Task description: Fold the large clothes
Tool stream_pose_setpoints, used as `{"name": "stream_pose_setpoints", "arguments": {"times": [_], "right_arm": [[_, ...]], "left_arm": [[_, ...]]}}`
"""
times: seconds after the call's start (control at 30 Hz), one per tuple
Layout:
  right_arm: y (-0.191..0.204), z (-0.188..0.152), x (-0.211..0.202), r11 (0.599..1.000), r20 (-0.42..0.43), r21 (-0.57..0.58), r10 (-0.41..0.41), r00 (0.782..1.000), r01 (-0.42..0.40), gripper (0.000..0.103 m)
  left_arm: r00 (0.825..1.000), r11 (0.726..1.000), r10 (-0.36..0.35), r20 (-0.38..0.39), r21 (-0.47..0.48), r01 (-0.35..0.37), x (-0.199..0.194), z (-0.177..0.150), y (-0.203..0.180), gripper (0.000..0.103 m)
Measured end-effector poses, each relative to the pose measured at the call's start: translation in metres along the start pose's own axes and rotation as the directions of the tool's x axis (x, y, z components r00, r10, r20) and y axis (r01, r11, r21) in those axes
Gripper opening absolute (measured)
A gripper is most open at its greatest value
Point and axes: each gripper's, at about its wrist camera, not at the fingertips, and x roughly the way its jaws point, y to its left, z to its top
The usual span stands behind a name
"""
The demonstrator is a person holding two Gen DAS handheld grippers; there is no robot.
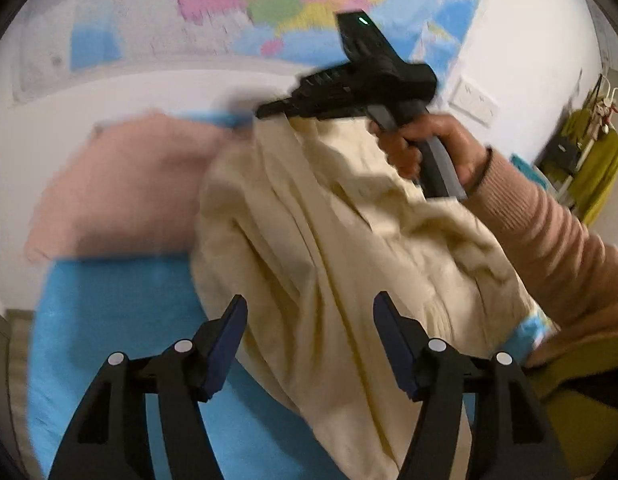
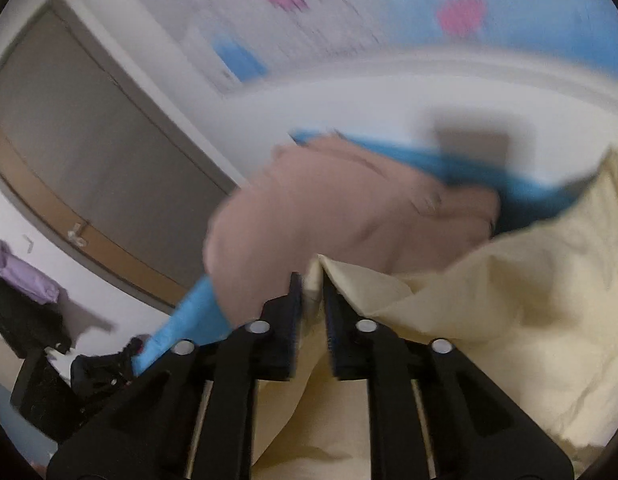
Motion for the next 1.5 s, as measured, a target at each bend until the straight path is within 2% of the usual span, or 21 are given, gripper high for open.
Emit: {"name": "stream_pose_setpoints", "arguments": {"times": [0.03, 0.1, 0.17, 0.23, 0.3, 0.4, 0.43, 0.67, 0.77, 0.87, 0.93, 0.97, 1.0, 1.03, 1.07, 1.1, 1.13, 1.2, 1.37, 1.47, 1.5], "right_arm": [[-0.002, -0.003, 0.002, 1.0, -0.009, 0.008, -0.008, 1.0, 0.008, 0.048], [-0.004, -0.016, -0.011, 1.0, 0.02, 0.003, 0.0, 1.0, -0.001, 0.053], [0.0, -0.028, -0.027, 1.0, 0.046, -0.021, -0.002, 0.999, 0.003, 0.068], [0.011, -0.05, -0.05, 0.997, 0.07, -0.074, 0.025, 0.997, -0.02, 0.071], [0.026, -0.074, -0.062, 0.99, 0.044, -0.136, 0.051, 0.998, -0.045, 0.071], [0.045, -0.115, -0.074, 0.973, -0.005, -0.22, 0.066, 0.998, -0.065, 0.071], [0.049, -0.128, -0.077, 0.968, -0.026, -0.23, 0.093, 0.995, -0.096, 0.071], [0.077, -0.202, -0.103, 0.916, -0.097, -0.274, 0.277, 0.956, -0.293, 0.072], [0.089, -0.224, -0.12, 0.893, -0.073, -0.299, 0.331, 0.941, -0.337, 0.082], [0.095, -0.235, -0.135, 0.889, -0.022, -0.282, 0.37, 0.929, -0.361, 0.097], [0.092, -0.239, -0.139, 0.916, 0.034, -0.258, 0.325, 0.945, -0.306, 0.098], [0.088, -0.24, -0.138, 0.927, 0.049, -0.25, 0.301, 0.952, -0.28, 0.097], [0.08, -0.241, -0.14, 0.95, 0.077, -0.222, 0.243, 0.967, -0.22, 0.085], [0.07, -0.242, -0.143, 0.967, 0.084, -0.188, 0.191, 0.978, -0.172, 0.057], [0.06, -0.245, -0.149, 0.976, 0.083, -0.161, 0.162, 0.983, -0.148, 0.041], [0.048, -0.244, -0.155, 0.984, 0.093, -0.124, 0.143, 0.985, -0.131, 0.013], [0.038, -0.243, -0.162, 0.988, 0.105, -0.091, 0.133, 0.986, -0.124, 0.005], [0.016, -0.239, -0.188, 0.992, 0.158, -0.023, 0.129, 0.979, -0.127, 0.004], [-0.032, -0.211, -0.241, 0.988, 0.311, 0.073, 0.11, 0.944, -0.139, 0.003], [-0.067, -0.195, -0.241, 0.984, 0.303, 0.179, -0.052, 0.952, -0.003, 0.01], [-0.083, -0.193, -0.236, 0.972, 0.279, 0.231, -0.106, 0.954, 0.041, 0.023]], "left_arm": [[1.0, 1.0, 0.002, -0.014, 0.0, -0.002, 0.003, -0.004, 0.0, 0.064], [0.999, 1.0, 0.005, -0.042, -0.008, -0.006, 0.011, -0.013, -0.001, 0.064], [0.998, 1.0, -0.011, -0.055, -0.015, 0.01, 0.015, -0.019, -0.002, 0.064], [0.998, 1.0, -0.005, -0.059, -0.013, 0.004, 0.016, -0.023, 0.0, 0.062], [0.998, 1.0, -0.007, -0.065, -0.02, 0.006, 0.017, -0.023, 0.0, 0.034], [0.998, 1.0, -0.013, -0.06, -0.02, 0.011, 0.013, -0.019, -0.003, 0.01], [0.998, 1.0, -0.021, -0.052, -0.016, 0.02, 0.01, -0.015, -0.004, 0.008], [0.991, 0.99, -0.133, 0.014, 0.048, 0.132, -0.018, 0.035, -0.045, 0.006], [0.983, 0.981, -0.184, 0.015, 0.064, 0.182, -0.009, 0.07, -0.068, 0.006], [0.983, 0.979, -0.183, -0.004, 0.094, 0.183, 0.015, 0.1, -0.096, 0.006], [0.981, 0.976, -0.192, -0.043, 0.102, 0.195, 0.038, 0.115, -0.112, 0.007], [0.977, 0.974, -0.2, -0.071, 0.096, 0.206, 0.054, 0.123, -0.12, 0.008], [0.977, 0.974, -0.195, -0.09, 0.1, 0.204, 0.066, 0.127, -0.125, 0.01], [0.976, 0.974, -0.192, -0.103, 0.102, 0.202, 0.075, 0.13, -0.13, 0.011], [0.973, 0.972, -0.201, -0.117, 0.102, 0.213, 0.085, 0.133, -0.135, 0.012], [0.969, 0.969, -0.214, -0.122, 0.1, 0.226, 0.091, 0.134, -0.138, 0.014], [0.968, 0.968, -0.224, -0.117, 0.089, 0.235, 0.095, 0.137, -0.14, 0.016], [0.967, 0.965, -0.242, -0.077, 0.085, 0.249, 0.093, 0.145, -0.139, 0.037], [0.952, 0.954, -0.297, 0.07, 0.053, 0.294, 0.066, 0.169, -0.121, 0.053], [0.97, 0.977, -0.212, 0.115, 0.034, 0.209, 0.066, 0.17, -0.105, 0.074], [0.977, 0.985, -0.171, 0.128, 0.03, 0.169, 0.067, 0.169, -0.101, 0.079]]}}
